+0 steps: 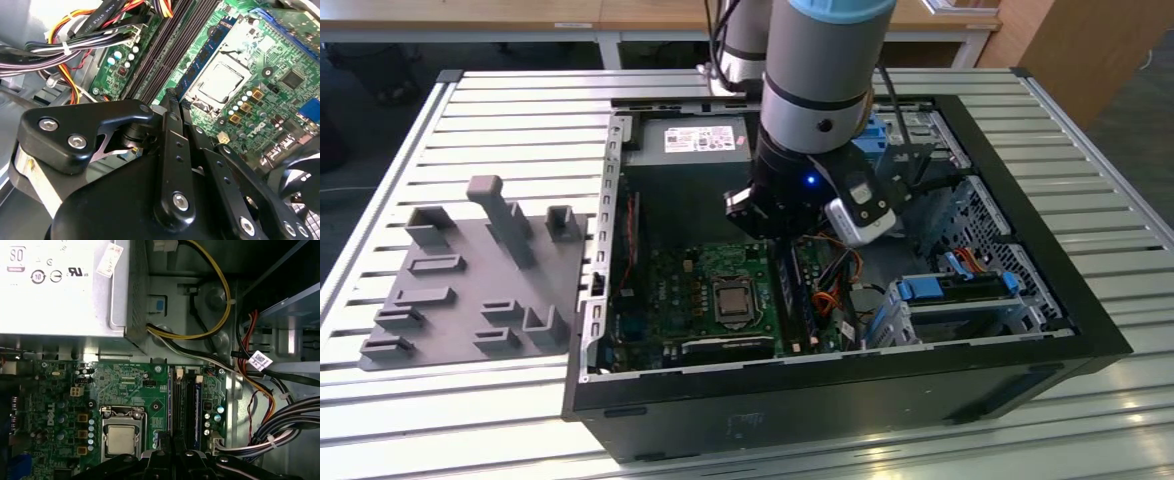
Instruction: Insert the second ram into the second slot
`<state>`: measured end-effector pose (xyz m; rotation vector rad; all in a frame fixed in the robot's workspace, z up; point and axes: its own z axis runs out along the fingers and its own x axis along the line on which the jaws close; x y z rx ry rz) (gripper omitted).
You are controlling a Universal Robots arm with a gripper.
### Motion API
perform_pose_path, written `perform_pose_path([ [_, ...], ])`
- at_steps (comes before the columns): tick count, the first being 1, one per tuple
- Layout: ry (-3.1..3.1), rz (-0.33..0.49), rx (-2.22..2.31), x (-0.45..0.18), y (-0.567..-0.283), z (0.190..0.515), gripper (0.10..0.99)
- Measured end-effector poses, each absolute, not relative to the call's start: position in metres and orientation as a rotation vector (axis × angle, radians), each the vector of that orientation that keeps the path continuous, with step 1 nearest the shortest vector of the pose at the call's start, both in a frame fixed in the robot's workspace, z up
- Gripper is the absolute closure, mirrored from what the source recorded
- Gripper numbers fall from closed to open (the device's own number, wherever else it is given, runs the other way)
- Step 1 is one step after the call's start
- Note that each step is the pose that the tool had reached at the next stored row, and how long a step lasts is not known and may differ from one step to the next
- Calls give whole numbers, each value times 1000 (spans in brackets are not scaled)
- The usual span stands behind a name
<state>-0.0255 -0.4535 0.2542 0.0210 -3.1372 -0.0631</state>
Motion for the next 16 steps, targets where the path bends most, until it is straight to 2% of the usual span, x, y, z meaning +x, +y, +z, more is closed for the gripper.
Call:
perform_pose_path([
  [16, -3137, -80, 21, -24, -454, 237, 949],
])
